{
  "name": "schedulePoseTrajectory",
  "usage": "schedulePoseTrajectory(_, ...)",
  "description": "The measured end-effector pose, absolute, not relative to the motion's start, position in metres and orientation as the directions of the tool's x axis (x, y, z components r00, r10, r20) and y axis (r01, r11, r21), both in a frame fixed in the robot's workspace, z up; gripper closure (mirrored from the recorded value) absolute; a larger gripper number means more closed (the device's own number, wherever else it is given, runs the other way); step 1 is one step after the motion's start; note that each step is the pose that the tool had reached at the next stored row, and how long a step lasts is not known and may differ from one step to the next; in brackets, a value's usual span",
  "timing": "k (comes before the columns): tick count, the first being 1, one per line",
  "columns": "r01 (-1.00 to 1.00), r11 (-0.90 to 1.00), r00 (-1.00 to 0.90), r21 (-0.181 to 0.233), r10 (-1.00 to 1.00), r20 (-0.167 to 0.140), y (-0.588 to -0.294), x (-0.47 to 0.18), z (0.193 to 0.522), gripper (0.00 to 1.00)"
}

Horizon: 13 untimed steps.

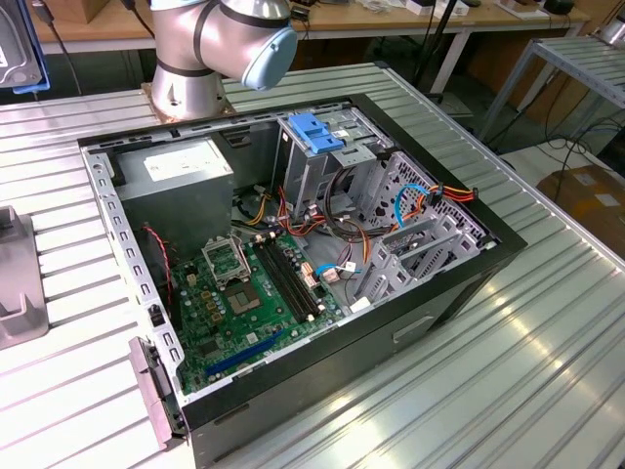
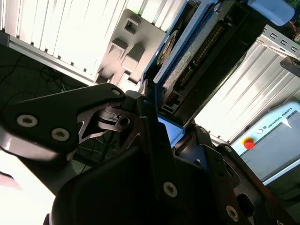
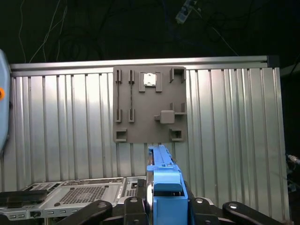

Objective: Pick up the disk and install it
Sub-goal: 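Pick up the disk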

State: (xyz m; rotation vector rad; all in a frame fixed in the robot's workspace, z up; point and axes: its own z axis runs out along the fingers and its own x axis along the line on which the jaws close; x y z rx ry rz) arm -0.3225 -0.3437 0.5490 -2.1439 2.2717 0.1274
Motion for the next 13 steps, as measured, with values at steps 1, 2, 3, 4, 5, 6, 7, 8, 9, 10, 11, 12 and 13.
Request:
schedulePoseTrajectory(1, -0.997, 0.056, -0.059, 0.049, -0.996, -0.067, -0.3439, -0.3222, 0.549, 0.63)
schedulePoseTrajectory(2, -0.997, 0.056, -0.059, 0.049, -0.996, -0.067, -0.3441, -0.322, 0.549, 0.63)
schedulePoseTrajectory(3, -0.997, 0.056, -0.059, 0.049, -0.996, -0.067, -0.3442, -0.3217, 0.549, 0.63)
schedulePoseTrajectory(4, -0.997, 0.056, -0.059, 0.049, -0.996, -0.067, -0.3444, -0.3214, 0.549, 0.63)
schedulePoseTrajectory(5, -0.997, 0.056, -0.059, 0.049, -0.996, -0.067, -0.3446, -0.3211, 0.549, 0.63)
schedulePoseTrajectory(6, -0.997, 0.056, -0.059, 0.049, -0.996, -0.067, -0.3448, -0.3208, 0.549, 0.63)
schedulePoseTrajectory(7, -0.997, 0.056, -0.059, 0.049, -0.996, -0.067, -0.345, -0.3204, 0.549, 0.63)
schedulePoseTrajectory(8, -0.997, 0.056, -0.059, 0.049, -0.996, -0.067, -0.3452, -0.3202, 0.549, 0.63)
schedulePoseTrajectory(9, -0.997, 0.056, -0.059, 0.049, -0.996, -0.067, -0.3454, -0.3197, 0.549, 0.63)
schedulePoseTrajectory(10, -0.997, 0.056, -0.059, 0.049, -0.996, -0.067, -0.3455, -0.3194, 0.549, 0.63)
schedulePoseTrajectory(11, -0.997, 0.056, -0.059, 0.049, -0.996, -0.067, -0.3458, -0.3189, 0.5489, 0.63)
schedulePoseTrajectory(12, -0.997, 0.056, -0.059, 0.049, -0.996, -0.067, -0.3461, -0.3184, 0.5489, 0.63)
schedulePoseTrajectory(13, -0.997, 0.056, -0.059, 0.049, -0.996, -0.067, -0.3462, -0.3181, 0.5489, 0.63)
